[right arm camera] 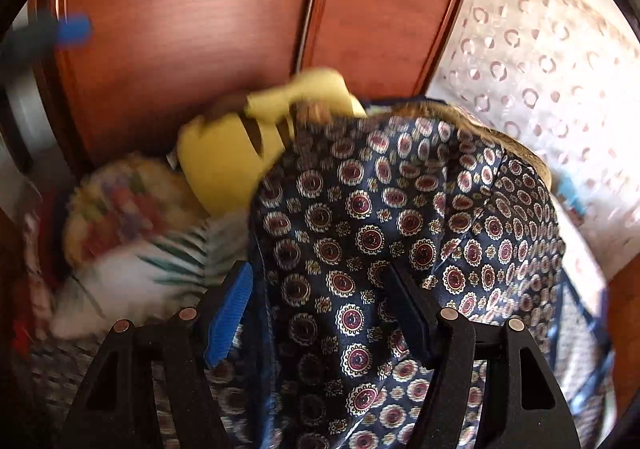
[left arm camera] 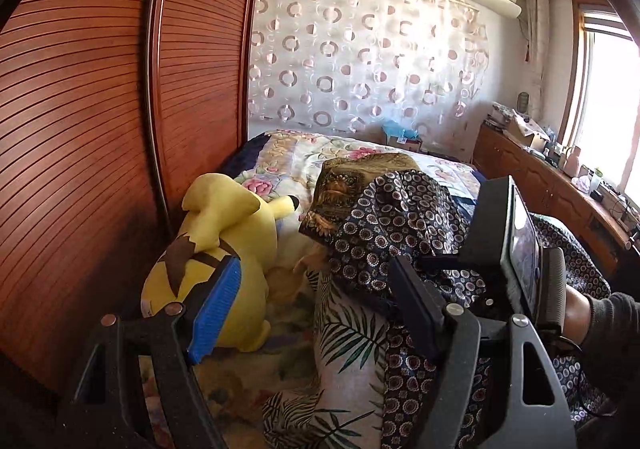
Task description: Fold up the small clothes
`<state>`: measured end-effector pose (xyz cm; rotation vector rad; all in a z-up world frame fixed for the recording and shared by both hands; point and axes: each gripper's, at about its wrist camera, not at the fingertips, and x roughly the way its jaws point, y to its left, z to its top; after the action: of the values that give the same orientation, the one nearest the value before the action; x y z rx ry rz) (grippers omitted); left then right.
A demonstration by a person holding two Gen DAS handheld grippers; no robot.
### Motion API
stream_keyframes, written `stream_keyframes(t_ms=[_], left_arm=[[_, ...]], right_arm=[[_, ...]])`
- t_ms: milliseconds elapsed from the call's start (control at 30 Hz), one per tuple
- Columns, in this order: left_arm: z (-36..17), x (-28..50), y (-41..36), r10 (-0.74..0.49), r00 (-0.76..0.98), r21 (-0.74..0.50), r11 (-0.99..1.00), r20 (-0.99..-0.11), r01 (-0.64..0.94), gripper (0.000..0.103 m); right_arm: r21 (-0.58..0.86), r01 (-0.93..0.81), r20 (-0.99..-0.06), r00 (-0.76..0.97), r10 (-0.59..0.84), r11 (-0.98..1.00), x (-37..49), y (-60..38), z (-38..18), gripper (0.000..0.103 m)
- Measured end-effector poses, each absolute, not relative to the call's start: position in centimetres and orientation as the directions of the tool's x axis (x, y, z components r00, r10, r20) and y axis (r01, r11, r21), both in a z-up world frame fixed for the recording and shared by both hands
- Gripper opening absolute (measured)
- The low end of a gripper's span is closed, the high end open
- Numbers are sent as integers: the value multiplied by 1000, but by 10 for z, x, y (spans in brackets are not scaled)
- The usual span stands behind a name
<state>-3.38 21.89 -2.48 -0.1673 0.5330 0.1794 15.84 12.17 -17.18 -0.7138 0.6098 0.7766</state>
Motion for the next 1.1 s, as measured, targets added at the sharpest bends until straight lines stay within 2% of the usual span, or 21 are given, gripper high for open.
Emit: stream_keyframes(t_ms=[33, 67, 100, 167, 367, 533, 633, 800, 1033, 1100], left_arm=[[-26, -33, 218, 127, 845, -109, 971, -520, -213, 77], [-27, -32, 218, 126, 844, -108, 971, -521, -212, 77], [-27, -33, 218, 126, 843, -107, 972, -522, -211, 77], [-29, -33, 217, 123, 842, -106, 972, -525, -208, 77], [-31, -32, 213, 117, 842, -101, 975, -527, -199, 77], [-33, -29, 208, 104, 841, -103, 977, -531, -186, 77], [-36, -25, 204, 95, 838, -99, 980, -538, -175, 77], [-43, -16, 200, 78, 829, -102, 982, -553, -160, 77], [-52, -1, 184, 41, 817, -107, 986, -575, -125, 77], [-56, 6, 176, 26, 811, -108, 988, -584, -110, 77]], right_arm=[[-367, -786, -714, 581, 390, 498, 159, 127, -176, 66], [-386, -781, -713, 591, 379, 492, 159, 131, -178, 54], [-396, -780, -713, 594, 372, 485, 160, 132, -179, 47], [-386, -788, -714, 585, 385, 480, 159, 134, -176, 15], [-217, -795, -667, 544, 509, 566, 173, 109, -141, 7], [-120, -730, -602, 593, 536, 673, 195, 77, -118, 7], [-83, -620, -590, 662, 463, 780, 212, 45, -119, 7], [-61, -520, -614, 692, 379, 852, 218, 16, -135, 7], [-118, -508, -589, 728, 351, 853, 194, -14, -133, 44], [-116, -505, -575, 737, 357, 855, 185, -29, -131, 47]])
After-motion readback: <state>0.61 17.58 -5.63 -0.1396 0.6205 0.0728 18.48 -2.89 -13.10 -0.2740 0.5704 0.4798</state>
